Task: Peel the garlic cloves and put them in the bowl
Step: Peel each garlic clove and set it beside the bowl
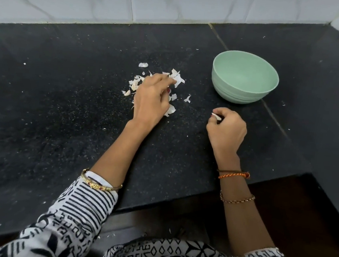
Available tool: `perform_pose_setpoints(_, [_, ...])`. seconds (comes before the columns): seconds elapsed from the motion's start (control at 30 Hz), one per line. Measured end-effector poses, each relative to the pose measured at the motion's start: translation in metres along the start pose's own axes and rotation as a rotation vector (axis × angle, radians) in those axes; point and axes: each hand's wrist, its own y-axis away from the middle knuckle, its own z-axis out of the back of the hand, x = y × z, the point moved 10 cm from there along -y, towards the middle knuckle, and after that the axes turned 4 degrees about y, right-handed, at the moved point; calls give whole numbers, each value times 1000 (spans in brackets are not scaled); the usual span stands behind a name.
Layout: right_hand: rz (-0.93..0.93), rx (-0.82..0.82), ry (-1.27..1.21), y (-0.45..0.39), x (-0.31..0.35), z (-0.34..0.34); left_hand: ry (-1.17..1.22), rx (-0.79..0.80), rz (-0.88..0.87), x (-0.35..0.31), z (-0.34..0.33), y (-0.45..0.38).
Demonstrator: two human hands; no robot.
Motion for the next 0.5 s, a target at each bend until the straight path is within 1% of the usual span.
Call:
perform_pose_setpoints(0.07, [16,-43,-23,3,2,5,1,-4,24,3,6,3])
perform_pose_setpoints(0.17, [108,-148,-77,9,12,16,-7,-9,52,9,11,4])
perform_pose_setpoints(0.23, [174,-165,-124,12,21,18,-21,1,71,11,10,3])
perform_pose_setpoints(0.37, [325,-82,-218,19,52,6,-10,-13,110,17,11,2])
perform_pose_setpoints(0.5, [381,19,-348,19,79,-11,35,-58,210,34,17,3])
